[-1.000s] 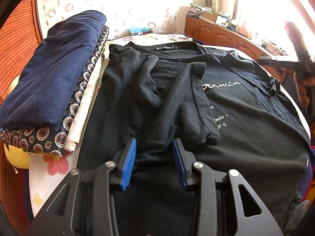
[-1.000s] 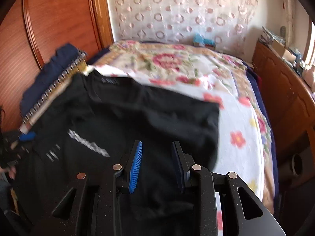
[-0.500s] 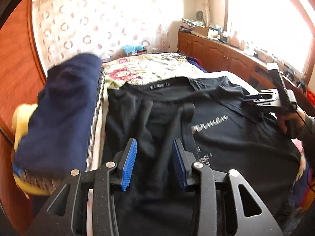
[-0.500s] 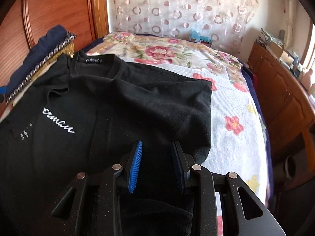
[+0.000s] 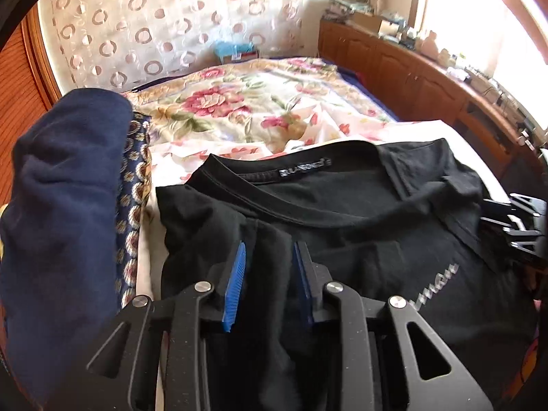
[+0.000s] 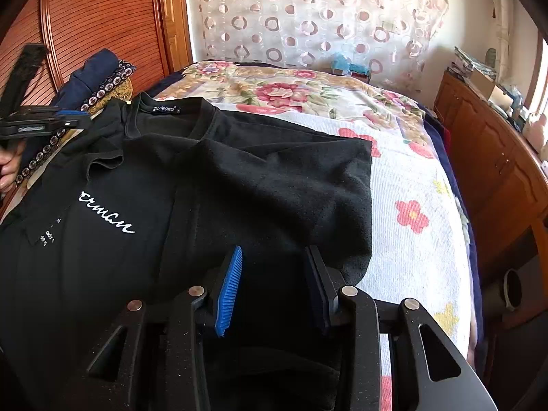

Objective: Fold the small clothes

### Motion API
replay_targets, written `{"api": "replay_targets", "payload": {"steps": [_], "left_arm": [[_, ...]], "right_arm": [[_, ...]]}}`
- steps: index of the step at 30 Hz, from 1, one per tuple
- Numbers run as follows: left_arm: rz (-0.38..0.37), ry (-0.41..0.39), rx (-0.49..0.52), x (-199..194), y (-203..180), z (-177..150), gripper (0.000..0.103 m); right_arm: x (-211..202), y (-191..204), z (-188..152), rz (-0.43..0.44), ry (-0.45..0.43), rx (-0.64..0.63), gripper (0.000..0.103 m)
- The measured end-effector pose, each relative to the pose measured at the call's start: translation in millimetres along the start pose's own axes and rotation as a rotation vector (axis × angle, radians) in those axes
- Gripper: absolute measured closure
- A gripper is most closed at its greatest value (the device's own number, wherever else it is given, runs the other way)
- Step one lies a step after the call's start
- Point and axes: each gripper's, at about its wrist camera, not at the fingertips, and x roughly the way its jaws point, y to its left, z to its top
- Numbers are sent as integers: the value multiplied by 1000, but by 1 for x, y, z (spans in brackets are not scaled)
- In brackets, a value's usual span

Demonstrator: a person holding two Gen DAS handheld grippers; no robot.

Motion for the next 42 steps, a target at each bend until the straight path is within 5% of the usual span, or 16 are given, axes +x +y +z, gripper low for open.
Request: {"api": "replay_targets", "payload": {"steps": [10,13,16,27,29,36,42], "left_arm": [[33,88,-9,39,5,7,73],[-23,84,20,36,3,5,93],[-40,91,49,29,1,6,98],[102,-186,-27,-76,60,26,99],[109,-196,-62,-80,76,25,99],[110,-202,-83,-80,91,14,99],[94,-220,-84,-79,89,12,99]], "right_arm": [[1,0,0,13,2,-4,59],[1,1,0,11,3,-7,58],[0,2,0,14,2,-4,57],[-2,1,-1,31,-3,7,57],[-5,-5,-1,72,-20,37,57],[-23,-31,23,19,-77,60,57],[14,-57,44,0,-8,73,57]]}}
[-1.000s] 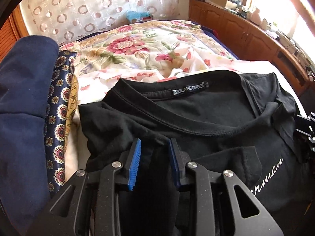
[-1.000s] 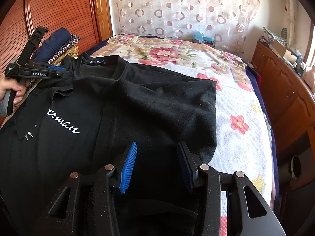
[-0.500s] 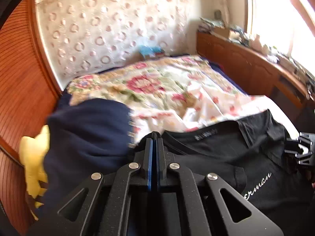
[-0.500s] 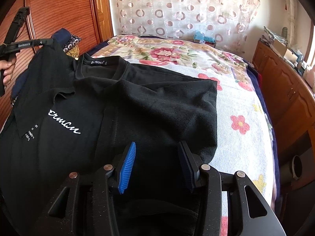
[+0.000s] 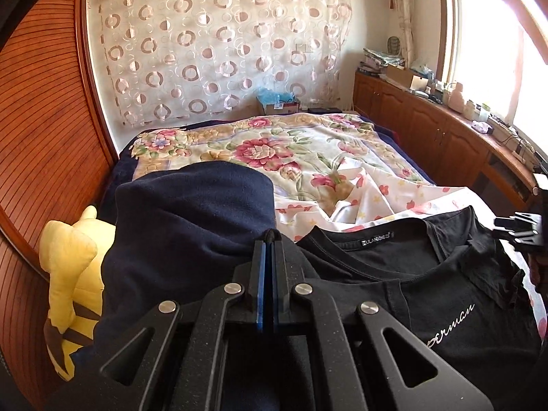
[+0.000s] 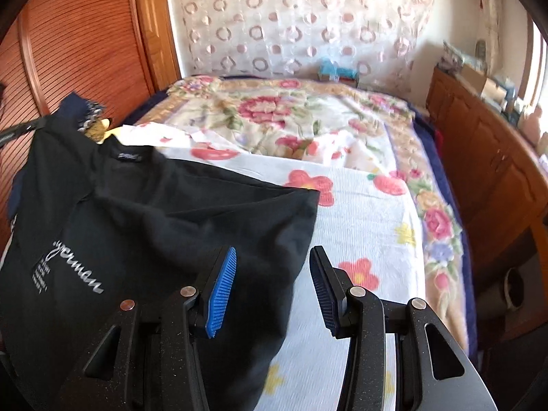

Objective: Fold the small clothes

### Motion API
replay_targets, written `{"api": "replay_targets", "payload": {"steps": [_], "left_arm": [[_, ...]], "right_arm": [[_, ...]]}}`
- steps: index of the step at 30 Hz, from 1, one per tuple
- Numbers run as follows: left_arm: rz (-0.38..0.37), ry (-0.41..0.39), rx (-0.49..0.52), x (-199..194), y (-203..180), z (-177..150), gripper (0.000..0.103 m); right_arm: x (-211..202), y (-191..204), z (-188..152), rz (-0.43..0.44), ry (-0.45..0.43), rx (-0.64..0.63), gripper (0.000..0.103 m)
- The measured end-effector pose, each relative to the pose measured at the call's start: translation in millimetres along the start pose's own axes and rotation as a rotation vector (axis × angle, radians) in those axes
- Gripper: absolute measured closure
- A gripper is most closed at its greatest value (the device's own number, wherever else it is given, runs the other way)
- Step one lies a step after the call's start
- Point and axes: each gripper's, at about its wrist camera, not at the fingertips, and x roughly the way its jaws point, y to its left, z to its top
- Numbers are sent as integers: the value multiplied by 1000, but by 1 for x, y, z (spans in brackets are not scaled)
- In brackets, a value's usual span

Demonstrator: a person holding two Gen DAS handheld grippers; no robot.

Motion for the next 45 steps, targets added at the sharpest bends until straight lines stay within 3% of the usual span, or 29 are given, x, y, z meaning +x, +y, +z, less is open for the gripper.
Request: {"api": "replay_targets", "payload": {"steps": [4,9,16,18,20,23,27,34,41,45], "left_arm": [[-10,-2,-3,-1,-2,-2,99],[-27,-11,15,-9,-10,-4,99],[-32,-23,29,-18,-13,-10,99],[-43,-25,27,-19,-14,-12,99],[-45,-29,28,-21,-16,-14,99],[-56,-31,28,-26,-18,-17,99],[-77,-38,31,-38,-26,-27,99],[-91,-78,26,-66,-38,-48,99],[-116,-134,15,-107,-44,-74,100],[-117,-168,-11,-137,-39,-108,100]], "right_arm": [[30,-14,14,-8,45,51,57],[50,-21,36,41,65,119,57],[58,-10,39,-14,53,58,57],[59,-5,37,-27,58,36,71],[60,0,39,-12,76,8,94],[47,6,41,6,40,-12,95],[10,14,36,24,-69,-13,96],[-52,36,11,31,-215,-34,96],[-106,48,-43,32,-317,-30,96],[-138,56,-84,37,-357,-23,96]]}}
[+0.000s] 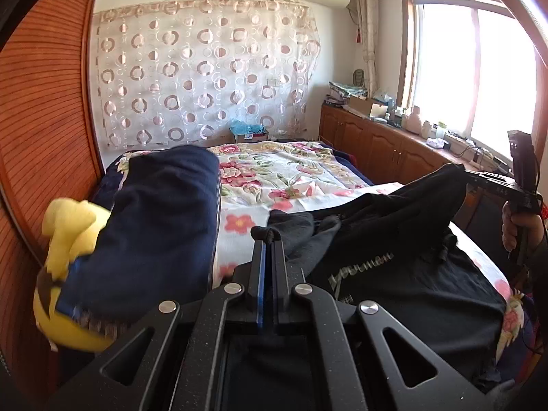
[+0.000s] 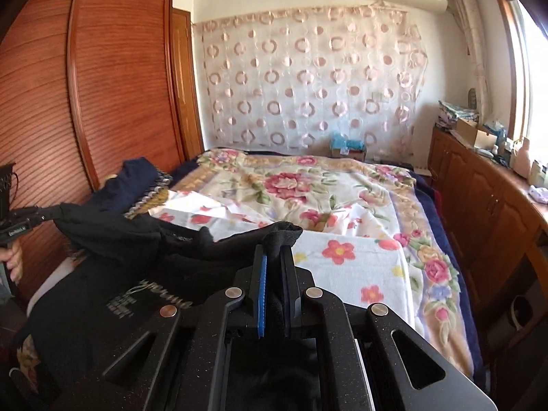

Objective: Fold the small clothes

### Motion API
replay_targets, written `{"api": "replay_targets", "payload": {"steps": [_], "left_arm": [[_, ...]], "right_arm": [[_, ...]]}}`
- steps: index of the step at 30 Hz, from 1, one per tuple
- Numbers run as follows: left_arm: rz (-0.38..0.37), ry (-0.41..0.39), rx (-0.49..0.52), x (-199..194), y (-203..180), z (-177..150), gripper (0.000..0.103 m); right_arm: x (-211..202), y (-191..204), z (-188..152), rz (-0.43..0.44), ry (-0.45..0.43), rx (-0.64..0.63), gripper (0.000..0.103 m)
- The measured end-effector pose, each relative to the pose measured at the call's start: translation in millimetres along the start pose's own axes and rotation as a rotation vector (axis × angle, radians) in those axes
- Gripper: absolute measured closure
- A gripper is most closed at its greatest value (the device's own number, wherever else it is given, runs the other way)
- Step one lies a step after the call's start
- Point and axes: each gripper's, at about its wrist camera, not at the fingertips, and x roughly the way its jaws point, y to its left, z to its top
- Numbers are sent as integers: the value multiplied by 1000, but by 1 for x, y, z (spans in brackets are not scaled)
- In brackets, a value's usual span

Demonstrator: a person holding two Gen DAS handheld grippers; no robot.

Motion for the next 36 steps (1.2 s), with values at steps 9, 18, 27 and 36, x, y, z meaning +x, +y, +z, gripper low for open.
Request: {"api": "replay_targets", "payload": {"steps": [9,18,27,36], "left_arm": [[12,-45,-87,-77,23,-59,100],[14,-24,-96,-107,22,-88,100],[80,-20,-77,-134,23,-98,99],[99,51,-63,-103,30,-98,66]], "right_arm": [[-94,13,-74,14,10,4,96],[-147,16,-90,8,93,4,96],[-157,28,-89,16,157,-10,96],[-128,37,-88,-31,242,-16,92]]}}
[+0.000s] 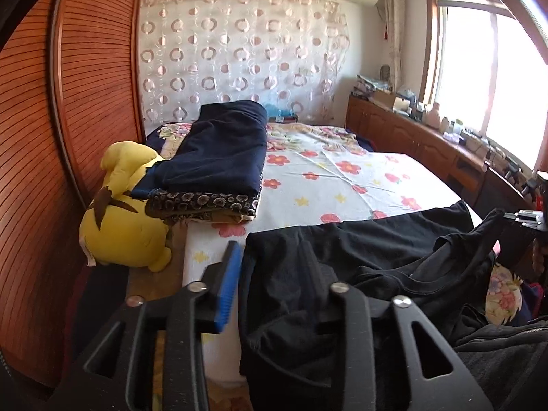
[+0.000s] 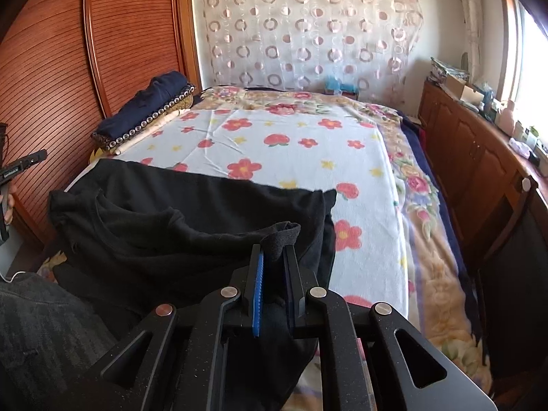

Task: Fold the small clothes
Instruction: 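Lift the T-shirt with both grippers and fold it toward the hem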

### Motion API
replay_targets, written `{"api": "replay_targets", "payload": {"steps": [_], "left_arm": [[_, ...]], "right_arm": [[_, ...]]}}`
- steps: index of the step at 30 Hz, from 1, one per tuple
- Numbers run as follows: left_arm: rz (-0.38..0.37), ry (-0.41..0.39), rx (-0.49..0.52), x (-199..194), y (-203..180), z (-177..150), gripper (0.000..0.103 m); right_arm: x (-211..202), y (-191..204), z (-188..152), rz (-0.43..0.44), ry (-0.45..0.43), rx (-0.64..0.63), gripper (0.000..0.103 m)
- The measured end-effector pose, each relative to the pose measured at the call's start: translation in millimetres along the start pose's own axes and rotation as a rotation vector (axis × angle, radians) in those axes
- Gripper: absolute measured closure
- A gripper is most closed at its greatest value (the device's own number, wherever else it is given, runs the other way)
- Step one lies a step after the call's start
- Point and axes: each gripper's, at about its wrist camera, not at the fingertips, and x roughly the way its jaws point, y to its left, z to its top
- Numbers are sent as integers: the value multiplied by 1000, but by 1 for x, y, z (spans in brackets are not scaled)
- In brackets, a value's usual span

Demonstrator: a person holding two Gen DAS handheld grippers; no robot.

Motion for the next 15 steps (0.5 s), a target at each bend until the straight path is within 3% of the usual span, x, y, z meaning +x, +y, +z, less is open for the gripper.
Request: {"api": "replay_targets", "payload": {"steps": [4,5,15], "left_arm": [[17,1,7,21,-2,9,65],[17,10,15,30,-2,12,65],[12,133,3,100,9,28,64]], "right_arm": [[-3,3,12,-20,-16,-7,65],[0,4,10,-25,-14,-17,62],[65,-15,24,-59,49,-7,58]]}}
